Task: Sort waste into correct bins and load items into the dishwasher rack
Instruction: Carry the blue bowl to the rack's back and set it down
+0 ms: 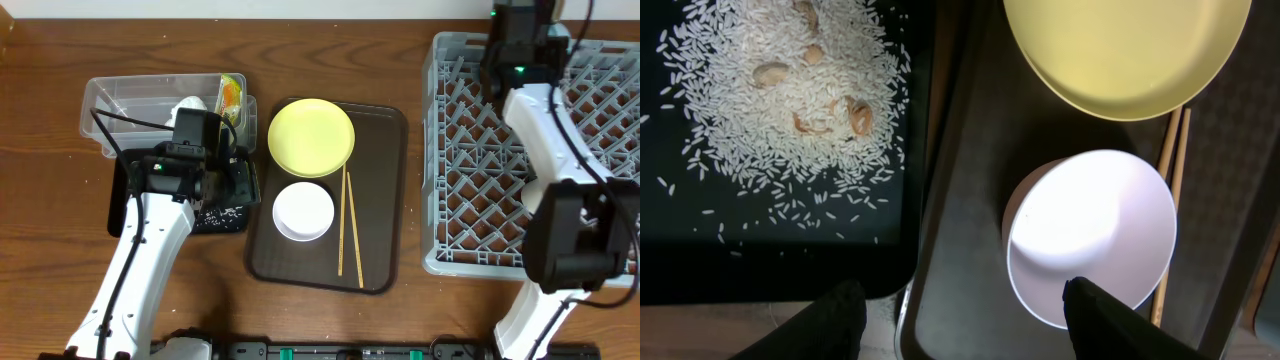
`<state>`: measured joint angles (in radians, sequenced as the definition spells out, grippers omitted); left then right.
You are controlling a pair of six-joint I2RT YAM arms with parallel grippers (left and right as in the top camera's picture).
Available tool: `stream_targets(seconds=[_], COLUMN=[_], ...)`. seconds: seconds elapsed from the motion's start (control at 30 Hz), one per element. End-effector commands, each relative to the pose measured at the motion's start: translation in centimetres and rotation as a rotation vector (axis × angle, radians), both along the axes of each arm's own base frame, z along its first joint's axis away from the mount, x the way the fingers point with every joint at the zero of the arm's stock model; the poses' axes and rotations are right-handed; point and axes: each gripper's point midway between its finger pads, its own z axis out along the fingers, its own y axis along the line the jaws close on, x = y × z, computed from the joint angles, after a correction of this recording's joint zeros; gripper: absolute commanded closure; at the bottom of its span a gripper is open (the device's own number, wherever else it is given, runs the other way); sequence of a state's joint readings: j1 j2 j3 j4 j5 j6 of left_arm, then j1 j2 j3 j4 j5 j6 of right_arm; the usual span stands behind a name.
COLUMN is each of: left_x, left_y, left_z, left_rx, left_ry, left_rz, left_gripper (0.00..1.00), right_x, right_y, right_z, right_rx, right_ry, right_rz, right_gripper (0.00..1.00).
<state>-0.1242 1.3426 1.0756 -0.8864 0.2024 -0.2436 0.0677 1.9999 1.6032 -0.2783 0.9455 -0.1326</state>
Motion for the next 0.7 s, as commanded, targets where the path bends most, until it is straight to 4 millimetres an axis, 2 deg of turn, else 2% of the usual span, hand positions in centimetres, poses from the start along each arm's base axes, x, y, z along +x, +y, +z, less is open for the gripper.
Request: stream_targets(seconds=[0.0, 0.13, 0.33, 0.4, 0.67], left_x=[0.2, 0.2, 0.2, 0.2, 0.2], left_y=[0.3, 0.3, 0.3, 0.3, 0.3], left_z=[0.3, 0.3, 0.3, 0.3, 0.3], left_rx=[0.004, 0.004, 0.004, 0.005, 0.005], left_ry=[-0.005, -0.004, -0.005, -0.005, -0.005], left_rz=[0.028, 0.028, 0.028, 0.028, 0.028], left_gripper=[0.34, 0.34, 0.34, 0.34, 0.34], right_x=[0.6, 0.9, 1.1, 0.8, -1.5], right_y=[1.0, 2.1, 4.6, 5.7, 7.8], right_z=[-2.3, -4.0, -4.4, -4.9, -6.9], right_rx=[-0.002, -0.006, -0.010, -0.011, 0.064], right_ry=[0.030, 0.067, 0.087, 0.116, 0.158], right_rz=[0.000, 0.021, 0.068, 0.087, 0.062], right_gripper=[0.99, 0.99, 0.99, 0.99, 0.99])
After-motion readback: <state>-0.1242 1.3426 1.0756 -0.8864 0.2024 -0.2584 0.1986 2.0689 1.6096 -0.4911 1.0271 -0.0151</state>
